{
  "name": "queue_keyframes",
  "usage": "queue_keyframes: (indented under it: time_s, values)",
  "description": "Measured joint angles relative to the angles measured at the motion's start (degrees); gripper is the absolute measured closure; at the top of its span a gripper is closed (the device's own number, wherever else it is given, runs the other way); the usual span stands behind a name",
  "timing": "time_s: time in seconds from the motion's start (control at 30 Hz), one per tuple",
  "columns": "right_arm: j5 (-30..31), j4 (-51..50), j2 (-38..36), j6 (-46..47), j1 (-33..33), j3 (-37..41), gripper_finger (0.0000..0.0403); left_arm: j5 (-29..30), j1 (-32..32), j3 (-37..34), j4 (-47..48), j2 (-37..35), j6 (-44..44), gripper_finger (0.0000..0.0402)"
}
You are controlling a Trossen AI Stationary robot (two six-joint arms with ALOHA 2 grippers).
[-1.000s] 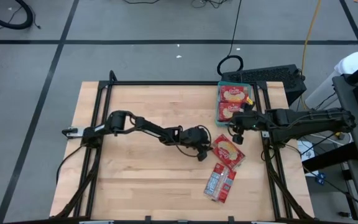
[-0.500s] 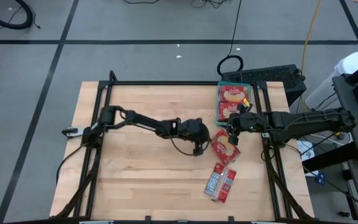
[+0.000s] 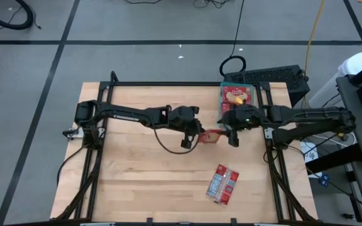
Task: Sort popcorn bags into baskets
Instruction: Put the top red popcorn bag into the green bin
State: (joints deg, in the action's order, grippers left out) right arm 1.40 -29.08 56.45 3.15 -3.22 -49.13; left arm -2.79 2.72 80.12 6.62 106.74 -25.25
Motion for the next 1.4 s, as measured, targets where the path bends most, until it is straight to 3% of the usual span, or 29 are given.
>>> queue_keyframes:
  time_s: [0.2,0.37,0.47,0.63,0.73,0.8,1.07,1.23,1.4]
  values:
    - [-3.18,-2.46,10.67,-3.32,-0.11,-6.1,0.0171,-0.04,-0.09,0.0,2.6,-0.72,-3.08,0.04]
    - [-3.07,-8.24,18.22,-7.94,-0.11,-10.12,0.019,0.92,-0.47,0.0,2.92,-0.72,-2.91,0.0401]
    - [-3.05,-9.4,20.91,-9.42,-0.11,-10.66,0.0223,2.29,-0.98,-0.02,3.23,-0.72,-2.48,0.0398]
    - [-2.99,-9.41,22.07,-9.3,-0.11,-10.7,0.0314,3.32,-1.09,-0.01,3.86,-0.72,0.82,0.0387]
    - [-2.93,-9.84,21.54,-8.12,-0.13,-10.7,0.0374,3.44,-1.09,-0.01,3.99,-0.72,3.15,0.0374]
    - [-2.09,-10.87,20.5,-7.15,-0.13,-10.7,0.0392,3.47,-1.09,0.0,5.16,-0.72,4.5,0.0359]
    - [3.35,-16.86,12.64,1.85,0.35,-9.26,0.0385,16.98,0.02,-0.03,15.98,-3.59,11.62,0.0307]
    - [3.43,-11.59,4.81,6.7,0.5,-3.16,0.0395,16.45,1.3,-2.27,14.8,-3.83,16.12,0.0304]
    - [6.37,2.33,-0.96,8.15,0.81,5.75,0.0388,14.41,0.95,-10.34,1.79,-3.74,19.97,0.0304]
